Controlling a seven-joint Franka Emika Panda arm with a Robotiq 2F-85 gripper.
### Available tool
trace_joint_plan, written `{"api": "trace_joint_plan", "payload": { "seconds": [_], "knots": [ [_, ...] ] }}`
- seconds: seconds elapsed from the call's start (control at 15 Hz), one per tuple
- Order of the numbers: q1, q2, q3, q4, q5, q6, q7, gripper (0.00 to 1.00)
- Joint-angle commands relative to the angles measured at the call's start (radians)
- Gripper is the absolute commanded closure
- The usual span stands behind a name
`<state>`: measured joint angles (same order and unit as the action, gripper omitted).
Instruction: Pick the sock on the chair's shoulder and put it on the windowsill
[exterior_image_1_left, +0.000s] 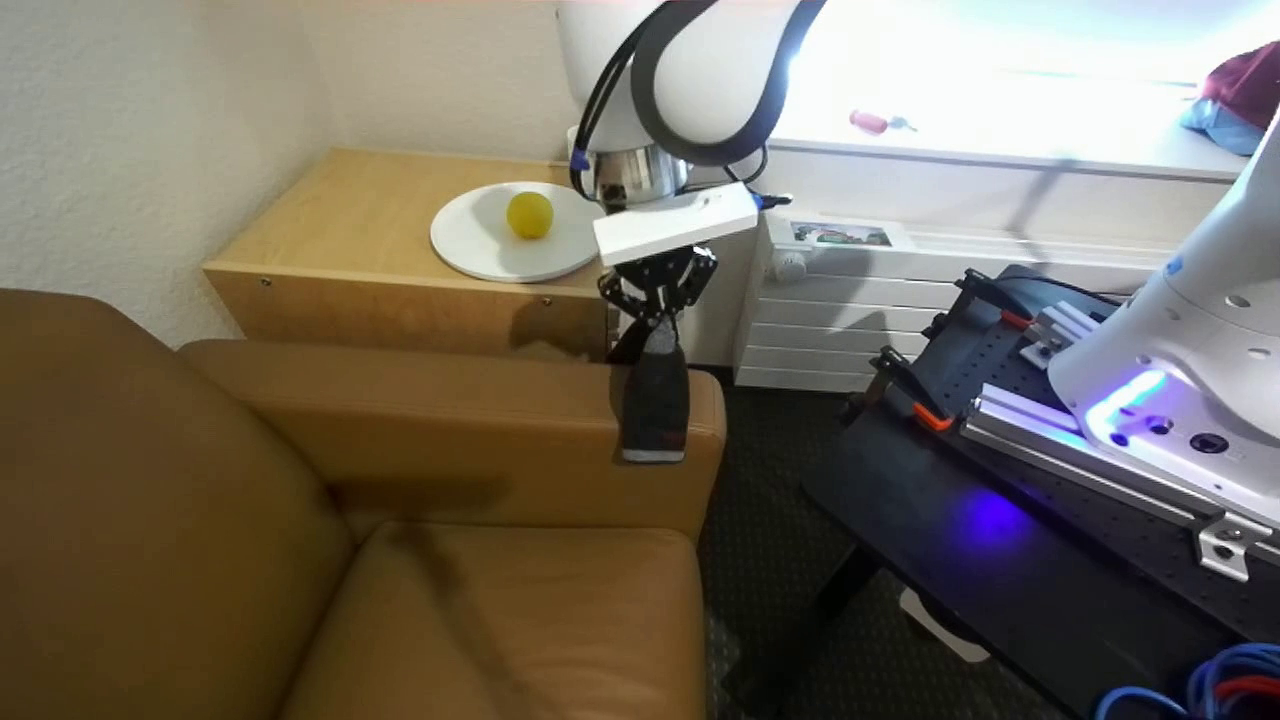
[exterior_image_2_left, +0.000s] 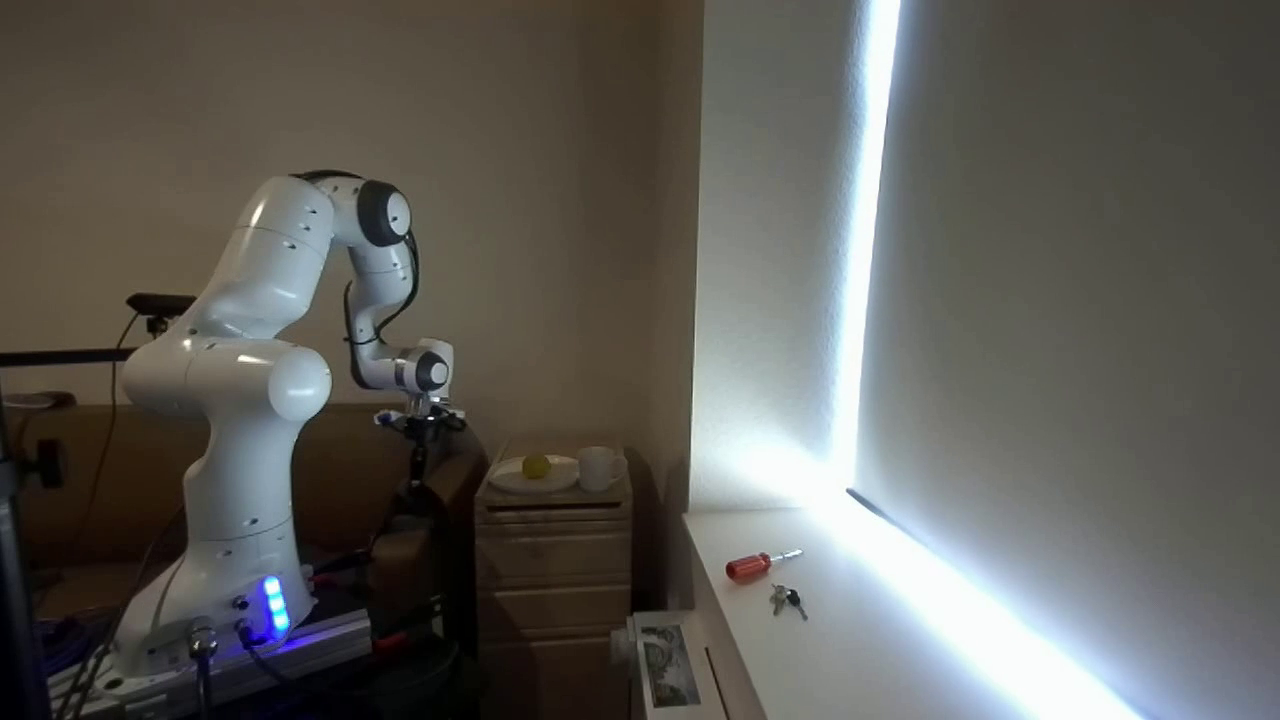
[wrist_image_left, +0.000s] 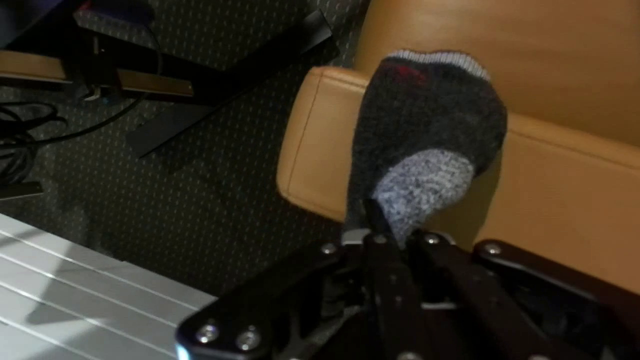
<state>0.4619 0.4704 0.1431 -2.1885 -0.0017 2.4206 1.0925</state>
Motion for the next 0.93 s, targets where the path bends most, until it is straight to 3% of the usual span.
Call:
{"api": "trace_joint_plan", "payload": {
  "seconds": [0.0,0.27,0.33,0.47,0.53,0.8,0.87],
  "knots": [
    [0.009,-0.245,-0.077,-0.219,-0.097,0.015,0.161,0.99],
    [-0.086,-0.459,-0.096,-0.42,-0.187,0.015,0.36,0.99],
    [-0.127,-0.512,-0.086,-0.476,-0.147,0.033,0.362,0.99],
    [-0.201,-0.631,-0.077,-0.602,-0.011,0.139,0.209,0.99],
    [-0.19,-0.492,-0.041,-0.461,-0.082,0.056,0.293,0.95],
    [-0.244,-0.62,-0.036,-0.577,-0.019,0.103,0.218,0.99],
    [-0.281,-0.592,-0.018,-0.562,-0.11,0.157,0.31,0.99]
  ]
}}
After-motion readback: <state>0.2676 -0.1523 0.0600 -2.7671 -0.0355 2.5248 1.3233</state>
